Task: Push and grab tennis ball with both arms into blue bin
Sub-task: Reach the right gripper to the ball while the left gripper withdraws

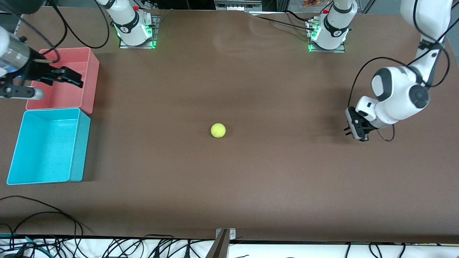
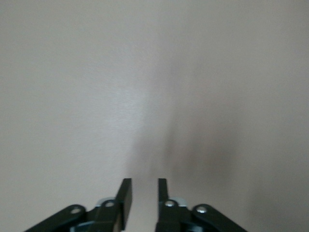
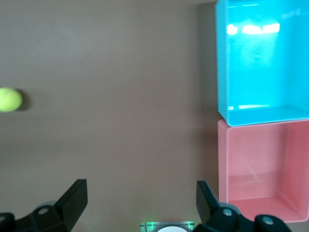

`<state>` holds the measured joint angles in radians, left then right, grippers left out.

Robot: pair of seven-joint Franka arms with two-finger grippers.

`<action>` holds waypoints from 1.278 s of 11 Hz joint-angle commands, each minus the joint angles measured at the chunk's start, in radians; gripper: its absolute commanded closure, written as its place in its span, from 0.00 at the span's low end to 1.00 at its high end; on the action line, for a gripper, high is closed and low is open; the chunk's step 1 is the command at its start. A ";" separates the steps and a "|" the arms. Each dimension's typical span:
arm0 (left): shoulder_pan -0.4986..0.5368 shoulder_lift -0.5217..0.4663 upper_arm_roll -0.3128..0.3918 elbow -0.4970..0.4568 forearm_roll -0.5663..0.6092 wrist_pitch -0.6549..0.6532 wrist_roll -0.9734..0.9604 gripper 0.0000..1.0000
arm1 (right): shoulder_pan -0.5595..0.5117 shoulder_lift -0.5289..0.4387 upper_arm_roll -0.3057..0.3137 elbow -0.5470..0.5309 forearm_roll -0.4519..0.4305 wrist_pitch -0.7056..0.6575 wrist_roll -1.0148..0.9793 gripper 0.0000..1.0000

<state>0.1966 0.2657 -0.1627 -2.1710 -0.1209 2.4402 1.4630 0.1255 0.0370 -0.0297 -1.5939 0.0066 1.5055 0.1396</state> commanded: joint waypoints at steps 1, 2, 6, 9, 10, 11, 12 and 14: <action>-0.006 -0.115 0.006 -0.032 0.015 -0.027 0.057 0.00 | 0.089 0.006 0.025 -0.070 0.009 0.016 0.009 0.00; -0.006 -0.123 0.006 -0.032 0.014 -0.026 0.048 0.00 | 0.098 0.012 0.028 -0.108 0.009 0.054 0.011 0.00; -0.006 -0.216 0.042 -0.033 0.015 -0.024 0.046 0.00 | 0.186 0.027 0.031 -0.367 0.015 0.380 0.015 0.00; -0.002 -0.305 0.042 -0.026 0.015 -0.032 0.053 0.00 | 0.223 0.140 0.031 -0.463 0.015 0.681 0.026 0.00; -0.002 -0.354 0.042 -0.021 0.015 -0.077 0.053 0.00 | 0.239 0.203 0.031 -0.462 0.015 0.782 0.026 0.00; -0.003 -0.411 0.042 -0.018 0.015 -0.108 0.046 0.00 | 0.247 0.252 0.031 -0.463 0.013 0.888 0.025 0.00; -0.006 -0.455 0.042 -0.021 0.015 -0.112 0.040 0.00 | 0.247 0.303 0.033 -0.462 0.012 0.960 0.022 0.00; -0.005 -0.512 0.042 -0.020 0.015 -0.151 -0.001 0.00 | 0.259 0.385 0.031 -0.454 0.010 1.085 0.021 0.00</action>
<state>0.1943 -0.1590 -0.1252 -2.1710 -0.1204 2.3434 1.4981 0.3692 0.3403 0.0070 -2.0689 0.0078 2.4745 0.1591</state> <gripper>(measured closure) 0.000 0.000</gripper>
